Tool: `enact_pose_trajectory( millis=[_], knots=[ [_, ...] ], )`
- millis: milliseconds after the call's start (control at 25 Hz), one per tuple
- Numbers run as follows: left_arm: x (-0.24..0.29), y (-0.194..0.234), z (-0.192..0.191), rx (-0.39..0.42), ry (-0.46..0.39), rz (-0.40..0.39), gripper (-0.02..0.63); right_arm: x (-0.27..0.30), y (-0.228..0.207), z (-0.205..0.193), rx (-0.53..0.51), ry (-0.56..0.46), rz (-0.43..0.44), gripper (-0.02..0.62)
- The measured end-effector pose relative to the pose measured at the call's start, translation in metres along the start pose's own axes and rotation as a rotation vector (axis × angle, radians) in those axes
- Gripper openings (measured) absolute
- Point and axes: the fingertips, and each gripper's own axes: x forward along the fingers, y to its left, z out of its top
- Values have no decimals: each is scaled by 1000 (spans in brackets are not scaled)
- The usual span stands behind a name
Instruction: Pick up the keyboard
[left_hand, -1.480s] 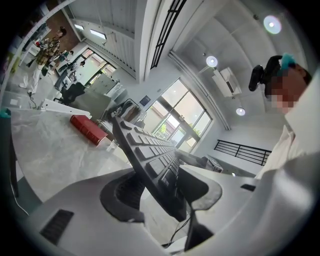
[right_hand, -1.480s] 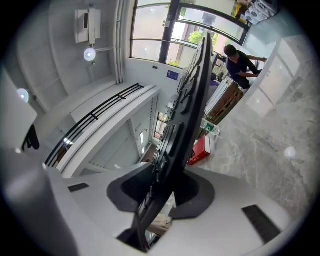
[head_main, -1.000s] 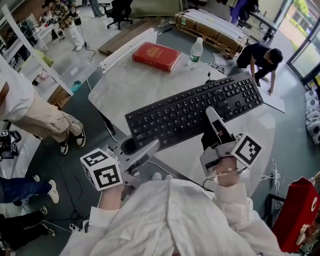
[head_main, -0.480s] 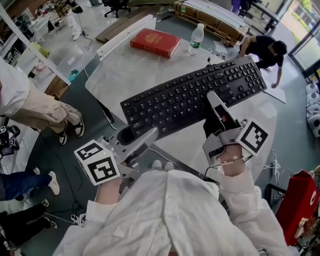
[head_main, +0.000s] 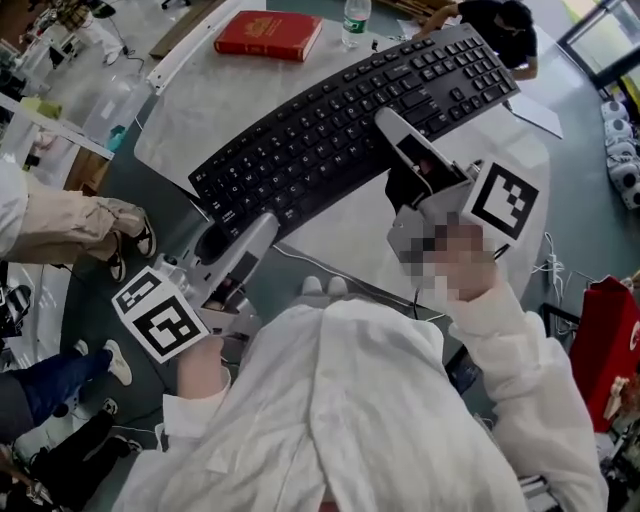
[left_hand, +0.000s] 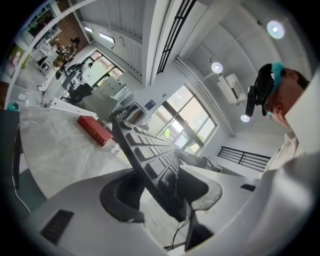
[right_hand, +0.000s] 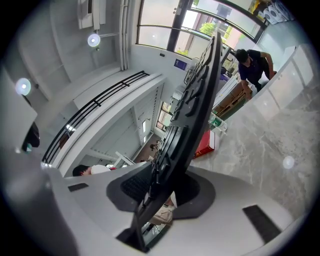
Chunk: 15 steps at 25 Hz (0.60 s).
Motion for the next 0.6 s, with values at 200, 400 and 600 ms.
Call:
enact_pose_trajectory(
  millis=[200, 400, 600],
  knots=[
    [5, 3, -3, -4, -2, -19, 215, 0, -3, 3, -21, -3, -6, 124],
    [8, 5, -3, -7, 7, -28, 215, 1, -3, 4, -20, -12, 3, 124],
    [12, 4, -1, -15, 8, -30, 215, 1, -6, 7, -18, -9, -10, 124]
  ],
)
